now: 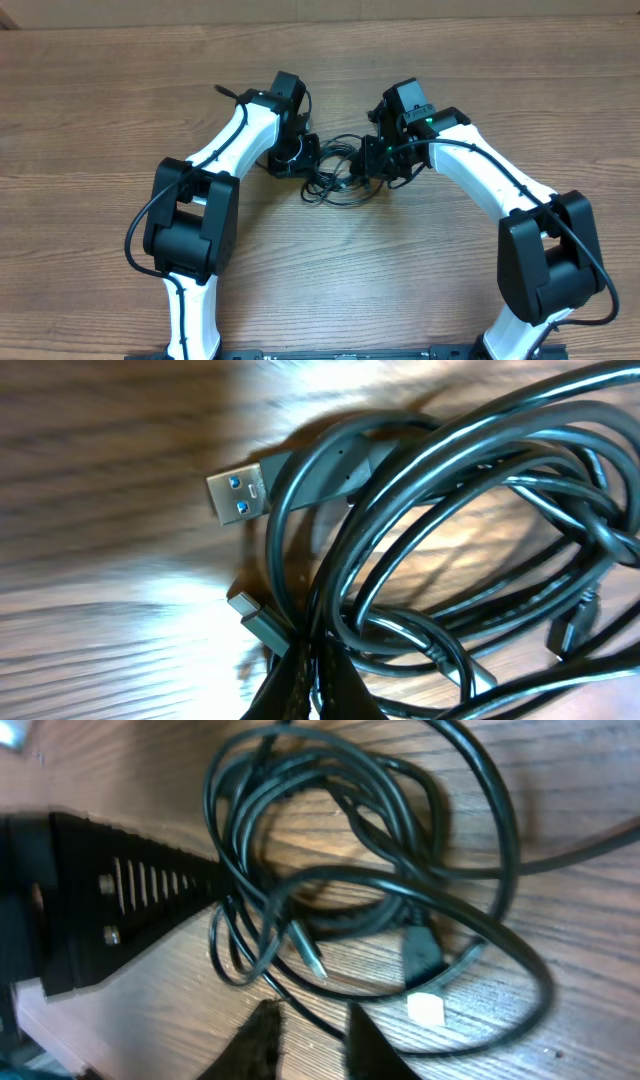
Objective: Untangle cables
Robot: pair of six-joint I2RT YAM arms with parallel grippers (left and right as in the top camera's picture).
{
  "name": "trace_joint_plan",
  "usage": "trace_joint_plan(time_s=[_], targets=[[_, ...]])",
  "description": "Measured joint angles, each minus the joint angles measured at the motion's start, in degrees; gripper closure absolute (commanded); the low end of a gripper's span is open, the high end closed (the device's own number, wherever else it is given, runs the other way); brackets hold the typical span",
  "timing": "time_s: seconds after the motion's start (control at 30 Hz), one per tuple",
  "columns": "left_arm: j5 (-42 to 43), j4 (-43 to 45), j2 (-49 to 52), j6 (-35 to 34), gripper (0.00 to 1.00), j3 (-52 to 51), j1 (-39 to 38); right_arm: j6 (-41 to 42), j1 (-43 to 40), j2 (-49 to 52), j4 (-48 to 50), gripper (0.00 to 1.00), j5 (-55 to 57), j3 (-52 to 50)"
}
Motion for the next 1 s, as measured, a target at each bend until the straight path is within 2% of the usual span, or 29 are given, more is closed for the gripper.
trace_joint_plan(time_s=[0.27,0.63,0.7,0.77,0.87,0.93,1.0], targets=[[5.5,2.4,0.0,0.1,0.95,-0.8,-0.8,1.2,0.0,0.0,-2.8,0.73,0.0,0.0],[6.1,3.2,0.0,6.1,0.9,3.2,-0.7,7.4,0.0,0.0,-3.5,0.73,-4.2,0.0],[4.8,3.2,0.0,6.8,0.83,3.3,-0.7,10.0,0.0,0.0,-3.5,0.76,-4.0,0.0],[3.1,3.2,0.0,7.8,0.72,3.3,-0.7,11.9,0.0,0.0,-3.6,0.76,-3.1,0.0],[0.6,3.9,0.0,9.1,0.66,3.3,-0.7,13.8,0.0,0.0,-3.6,0.79,-1.7,0.0],[-0.4,5.0,0.0,9.4,0.57,3.3,-0.7,14.5,0.0,0.0,-3.6,0.79,-1.1,0.0],[-0.9,6.1,0.0,9.7,0.53,3.3,-0.7,15.9,0.0,0.0,-3.8,0.8,0.5,0.0]])
